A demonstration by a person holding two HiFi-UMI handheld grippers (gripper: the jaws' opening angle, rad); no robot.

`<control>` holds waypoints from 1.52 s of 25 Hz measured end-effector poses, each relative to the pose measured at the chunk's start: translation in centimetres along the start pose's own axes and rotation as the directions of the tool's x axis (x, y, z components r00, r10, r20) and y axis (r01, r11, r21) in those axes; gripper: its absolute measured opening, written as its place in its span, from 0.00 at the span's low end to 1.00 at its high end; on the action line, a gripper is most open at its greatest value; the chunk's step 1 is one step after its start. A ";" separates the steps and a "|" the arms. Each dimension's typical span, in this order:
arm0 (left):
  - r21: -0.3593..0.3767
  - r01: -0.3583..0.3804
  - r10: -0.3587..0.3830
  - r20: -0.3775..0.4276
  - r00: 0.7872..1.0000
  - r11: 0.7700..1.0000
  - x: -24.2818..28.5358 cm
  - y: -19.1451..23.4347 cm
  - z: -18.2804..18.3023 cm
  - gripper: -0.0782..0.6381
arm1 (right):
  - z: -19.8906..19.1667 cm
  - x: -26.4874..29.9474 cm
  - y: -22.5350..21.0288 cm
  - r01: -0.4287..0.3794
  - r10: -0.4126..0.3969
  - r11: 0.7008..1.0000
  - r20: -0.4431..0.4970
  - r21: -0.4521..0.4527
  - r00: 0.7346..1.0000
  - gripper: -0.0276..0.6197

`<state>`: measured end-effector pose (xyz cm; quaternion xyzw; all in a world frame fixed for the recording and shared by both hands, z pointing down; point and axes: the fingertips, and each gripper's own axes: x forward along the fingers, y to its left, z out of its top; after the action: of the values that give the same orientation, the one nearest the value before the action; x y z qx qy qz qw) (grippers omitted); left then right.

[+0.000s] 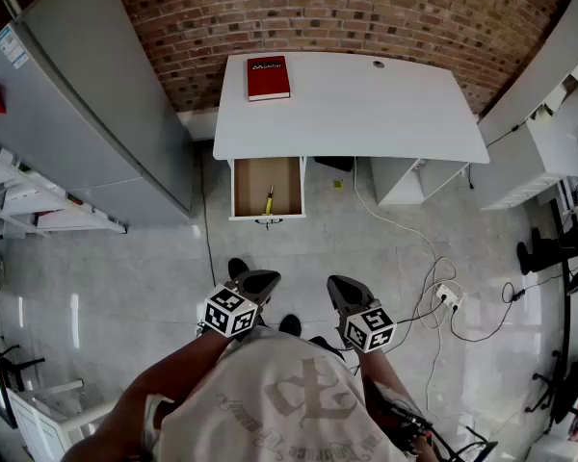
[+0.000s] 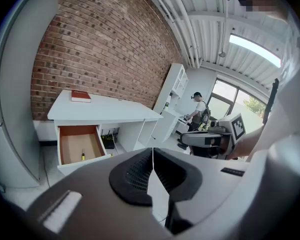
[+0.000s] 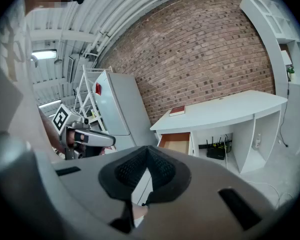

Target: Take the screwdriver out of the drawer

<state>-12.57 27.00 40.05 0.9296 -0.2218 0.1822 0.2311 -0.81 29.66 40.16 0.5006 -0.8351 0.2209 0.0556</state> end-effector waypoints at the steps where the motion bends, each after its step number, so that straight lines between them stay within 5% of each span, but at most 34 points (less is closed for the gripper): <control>1: 0.004 0.006 -0.006 -0.003 1.000 1.000 0.0 -0.5 -0.2 0.12 | -0.3 -0.4 0.2 -0.001 0.001 1.000 -0.003 0.001 1.000 0.05; 14: 0.031 0.015 -0.016 0.011 1.000 0.999 -0.9 -2.3 0.0 0.12 | -0.5 -2.4 0.4 0.035 -0.035 0.999 0.008 0.006 0.999 0.05; 38: -0.059 -0.152 0.157 0.087 0.984 0.987 -7.2 1.2 -1.0 0.12 | -0.5 2.1 4.2 -0.090 0.091 0.996 -0.053 0.016 0.994 0.05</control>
<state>-19.37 28.92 38.14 0.9107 -0.3082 0.1509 0.2301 -5.55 29.92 39.94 0.4566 -0.8536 0.2424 0.0645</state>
